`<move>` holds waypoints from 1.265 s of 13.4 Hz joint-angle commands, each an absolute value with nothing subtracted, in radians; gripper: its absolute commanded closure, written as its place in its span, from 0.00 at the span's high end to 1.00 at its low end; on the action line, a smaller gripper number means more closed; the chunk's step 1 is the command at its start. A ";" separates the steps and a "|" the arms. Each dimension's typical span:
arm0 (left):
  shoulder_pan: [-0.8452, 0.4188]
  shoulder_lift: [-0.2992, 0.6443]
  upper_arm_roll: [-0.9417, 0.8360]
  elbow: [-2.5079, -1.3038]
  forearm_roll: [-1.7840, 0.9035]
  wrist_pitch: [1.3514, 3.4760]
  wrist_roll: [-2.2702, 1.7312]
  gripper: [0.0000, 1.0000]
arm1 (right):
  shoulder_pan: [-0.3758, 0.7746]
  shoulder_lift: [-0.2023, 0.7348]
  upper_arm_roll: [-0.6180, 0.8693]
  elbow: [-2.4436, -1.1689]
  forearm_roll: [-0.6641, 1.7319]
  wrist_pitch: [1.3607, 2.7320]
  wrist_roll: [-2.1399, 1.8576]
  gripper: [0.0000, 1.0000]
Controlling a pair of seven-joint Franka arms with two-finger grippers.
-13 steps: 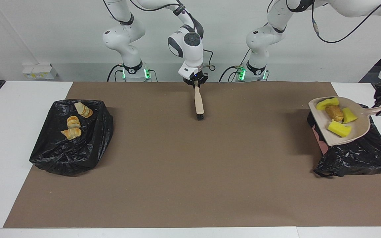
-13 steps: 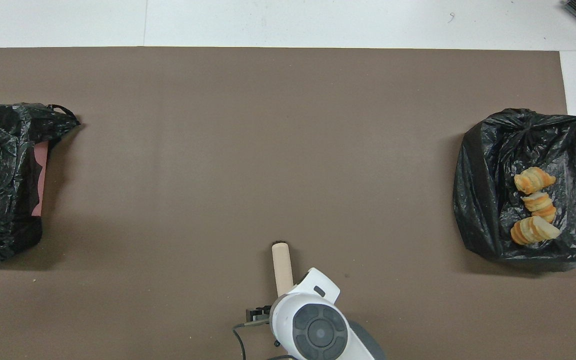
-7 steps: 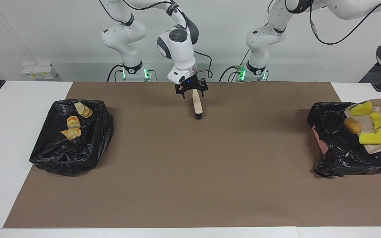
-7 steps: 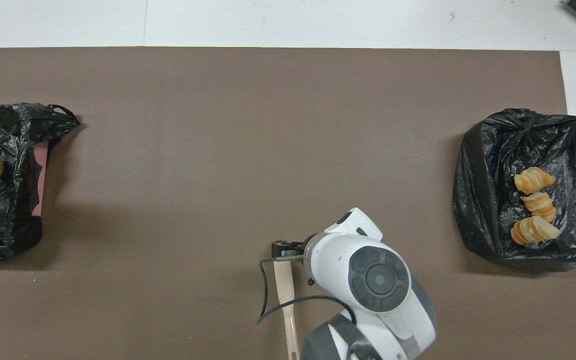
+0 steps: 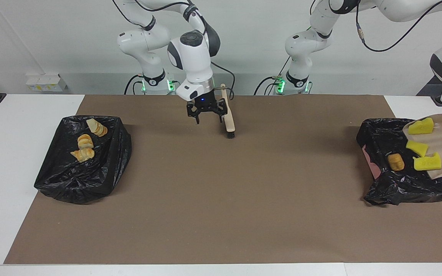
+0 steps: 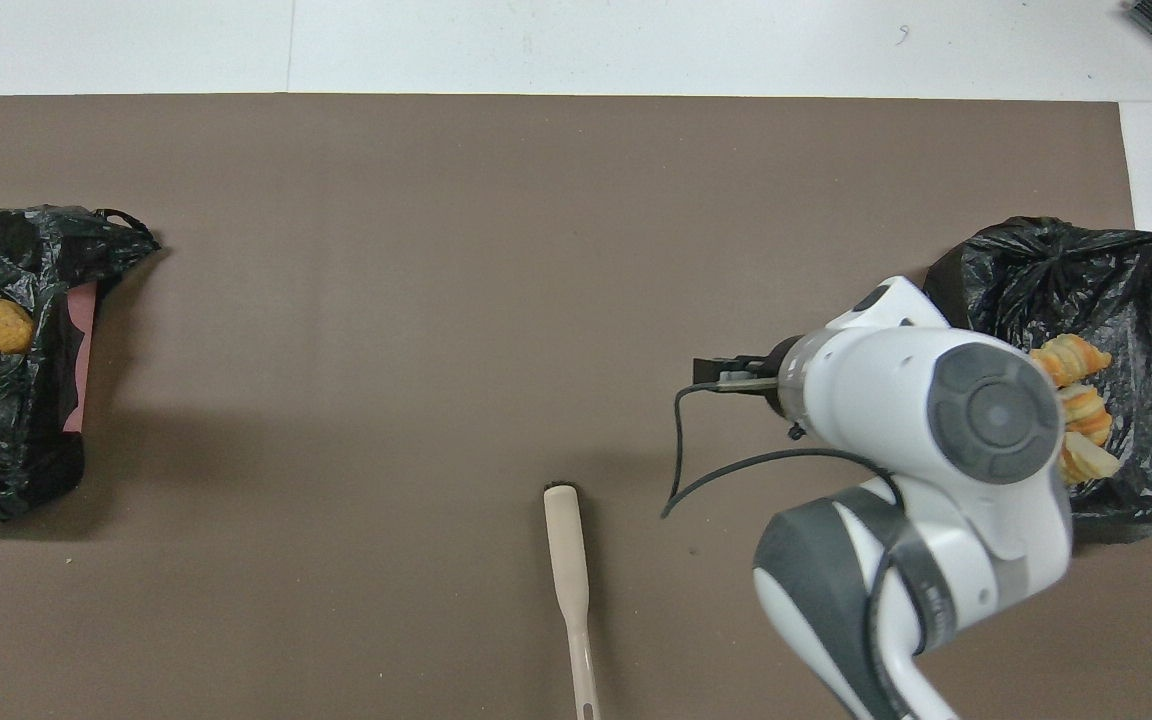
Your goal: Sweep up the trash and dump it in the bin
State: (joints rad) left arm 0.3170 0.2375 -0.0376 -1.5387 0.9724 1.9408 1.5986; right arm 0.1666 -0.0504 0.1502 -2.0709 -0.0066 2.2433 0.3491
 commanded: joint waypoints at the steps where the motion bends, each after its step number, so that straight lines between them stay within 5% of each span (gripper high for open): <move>1: 0.301 0.204 -0.026 -1.568 1.018 1.928 1.572 0.00 | 0.146 -0.032 0.059 -1.965 -0.031 2.146 0.232 1.00; 11: 0.296 0.126 -0.037 -1.582 0.864 1.891 1.508 0.00 | 0.144 -0.044 -0.179 -1.634 -0.018 1.700 -0.020 1.00; 17: 0.278 0.109 -0.038 -1.628 0.481 1.867 1.342 0.00 | 0.146 -0.141 -0.176 -1.650 -0.026 1.554 -0.009 1.00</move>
State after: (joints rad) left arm 0.2926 0.1494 -0.0448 -1.5876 0.5738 1.8845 1.4051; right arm 0.1486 -0.1157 -0.1825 -1.6248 -0.0131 1.5638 0.0050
